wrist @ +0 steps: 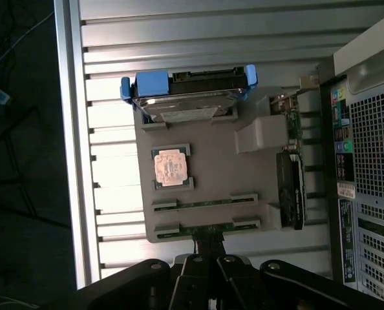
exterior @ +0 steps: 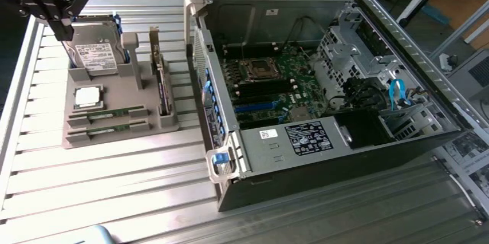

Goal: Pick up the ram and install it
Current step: 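Reach for the ram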

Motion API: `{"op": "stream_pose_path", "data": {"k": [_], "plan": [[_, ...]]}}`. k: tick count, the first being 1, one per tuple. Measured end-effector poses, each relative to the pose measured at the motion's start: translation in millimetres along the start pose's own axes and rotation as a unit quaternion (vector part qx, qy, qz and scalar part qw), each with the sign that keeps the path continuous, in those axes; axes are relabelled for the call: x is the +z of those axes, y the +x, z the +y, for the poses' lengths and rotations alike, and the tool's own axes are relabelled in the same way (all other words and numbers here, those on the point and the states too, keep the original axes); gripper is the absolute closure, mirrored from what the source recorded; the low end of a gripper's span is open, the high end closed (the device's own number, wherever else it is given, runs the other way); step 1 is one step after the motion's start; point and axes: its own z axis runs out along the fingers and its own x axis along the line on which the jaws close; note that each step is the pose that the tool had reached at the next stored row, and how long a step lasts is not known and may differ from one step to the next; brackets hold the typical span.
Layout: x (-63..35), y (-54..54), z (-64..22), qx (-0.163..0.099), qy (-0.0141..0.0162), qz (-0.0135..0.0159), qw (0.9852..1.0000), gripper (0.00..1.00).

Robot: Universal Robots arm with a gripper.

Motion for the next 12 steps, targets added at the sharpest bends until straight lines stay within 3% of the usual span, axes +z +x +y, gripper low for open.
{"op": "stream_pose_path", "data": {"k": [12], "plan": [[0.2,-4.8,-1.5,0.0,0.0,0.0,1.0,0.89]]}}
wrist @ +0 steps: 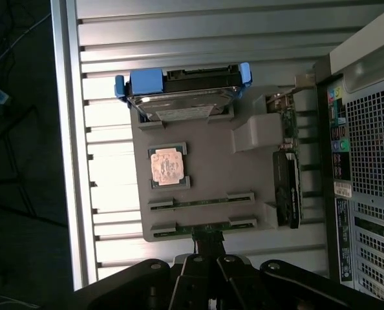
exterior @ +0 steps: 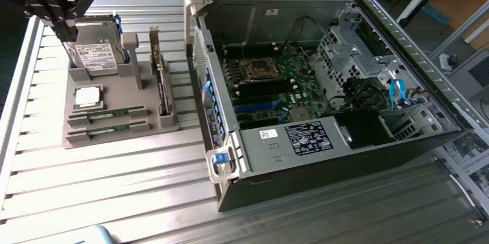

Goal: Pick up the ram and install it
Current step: 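Reach for the ram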

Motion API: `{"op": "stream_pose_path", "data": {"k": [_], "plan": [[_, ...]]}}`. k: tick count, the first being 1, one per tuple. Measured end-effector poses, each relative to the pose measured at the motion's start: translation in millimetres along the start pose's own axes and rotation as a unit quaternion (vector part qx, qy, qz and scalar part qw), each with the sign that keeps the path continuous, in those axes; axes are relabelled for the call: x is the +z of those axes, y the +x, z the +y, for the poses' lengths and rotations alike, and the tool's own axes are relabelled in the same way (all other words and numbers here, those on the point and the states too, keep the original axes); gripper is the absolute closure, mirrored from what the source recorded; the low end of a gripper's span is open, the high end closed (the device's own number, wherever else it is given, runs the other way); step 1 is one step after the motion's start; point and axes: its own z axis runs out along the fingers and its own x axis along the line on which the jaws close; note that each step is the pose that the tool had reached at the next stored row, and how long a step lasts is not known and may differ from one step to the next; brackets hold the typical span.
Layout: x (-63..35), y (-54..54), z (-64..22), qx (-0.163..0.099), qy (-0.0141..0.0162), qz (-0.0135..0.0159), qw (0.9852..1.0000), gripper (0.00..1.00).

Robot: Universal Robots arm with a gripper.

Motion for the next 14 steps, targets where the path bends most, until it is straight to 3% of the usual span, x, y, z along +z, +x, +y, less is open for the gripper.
{"op": "stream_pose_path", "data": {"k": [14], "plan": [[0.8,-2.0,-2.6,0.0,0.0001,0.0,1.0,0.89]]}}
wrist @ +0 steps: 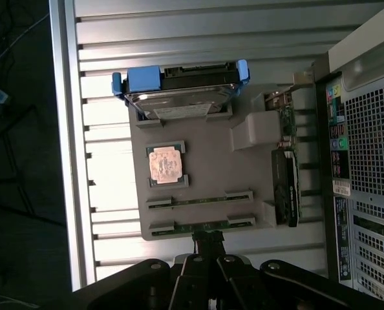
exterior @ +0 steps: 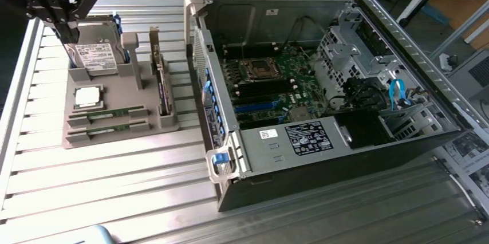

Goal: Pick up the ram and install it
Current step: 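Reach for the ram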

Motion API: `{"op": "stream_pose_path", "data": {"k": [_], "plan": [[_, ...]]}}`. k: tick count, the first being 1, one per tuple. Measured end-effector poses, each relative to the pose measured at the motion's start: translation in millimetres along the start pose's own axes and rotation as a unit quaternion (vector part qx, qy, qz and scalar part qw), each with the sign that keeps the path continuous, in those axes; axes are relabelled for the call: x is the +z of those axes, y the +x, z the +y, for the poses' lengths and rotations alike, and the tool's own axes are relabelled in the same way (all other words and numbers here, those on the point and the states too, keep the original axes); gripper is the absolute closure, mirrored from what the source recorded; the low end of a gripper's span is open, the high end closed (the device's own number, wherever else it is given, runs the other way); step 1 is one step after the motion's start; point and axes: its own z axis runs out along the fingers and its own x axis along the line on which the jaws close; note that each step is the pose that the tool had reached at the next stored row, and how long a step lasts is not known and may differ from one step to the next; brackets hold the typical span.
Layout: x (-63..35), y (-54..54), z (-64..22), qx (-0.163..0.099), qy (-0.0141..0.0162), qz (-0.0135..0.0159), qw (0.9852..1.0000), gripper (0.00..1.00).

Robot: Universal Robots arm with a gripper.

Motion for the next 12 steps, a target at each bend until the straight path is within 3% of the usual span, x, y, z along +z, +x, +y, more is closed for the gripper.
{"op": "stream_pose_path", "data": {"k": [12], "plan": [[0.4,-2.9,-5.6,0.0,0.0,0.0,1.0,0.89]]}}
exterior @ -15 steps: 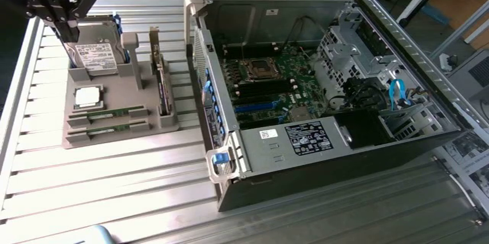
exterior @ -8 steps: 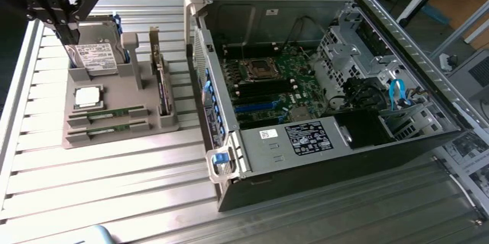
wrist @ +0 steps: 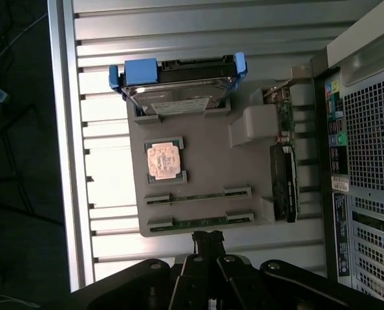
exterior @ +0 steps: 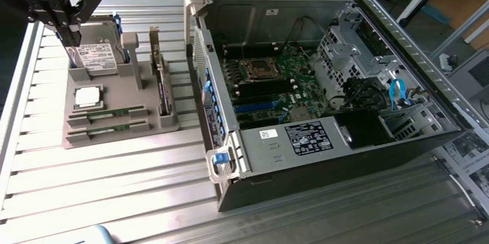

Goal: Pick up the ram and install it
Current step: 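Reach for the ram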

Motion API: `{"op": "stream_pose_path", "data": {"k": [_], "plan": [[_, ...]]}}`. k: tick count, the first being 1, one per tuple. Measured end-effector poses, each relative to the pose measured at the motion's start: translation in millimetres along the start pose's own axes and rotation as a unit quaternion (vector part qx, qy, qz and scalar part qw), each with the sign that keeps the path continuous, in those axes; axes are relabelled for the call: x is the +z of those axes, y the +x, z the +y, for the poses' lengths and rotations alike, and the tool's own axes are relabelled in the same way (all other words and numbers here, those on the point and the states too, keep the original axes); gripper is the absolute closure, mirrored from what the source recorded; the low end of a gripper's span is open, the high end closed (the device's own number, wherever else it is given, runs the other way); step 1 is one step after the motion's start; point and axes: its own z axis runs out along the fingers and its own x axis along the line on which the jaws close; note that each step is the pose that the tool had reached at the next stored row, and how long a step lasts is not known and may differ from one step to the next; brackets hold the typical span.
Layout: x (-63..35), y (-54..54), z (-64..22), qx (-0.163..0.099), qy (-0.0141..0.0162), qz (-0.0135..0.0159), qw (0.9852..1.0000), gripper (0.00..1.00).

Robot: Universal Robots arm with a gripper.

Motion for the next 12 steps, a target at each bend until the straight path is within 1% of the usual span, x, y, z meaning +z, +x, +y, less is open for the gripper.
{"op": "stream_pose_path", "data": {"k": [12], "plan": [[0.2,-4.7,-4.3,0.0,0.0,0.0,1.0,0.89]]}}
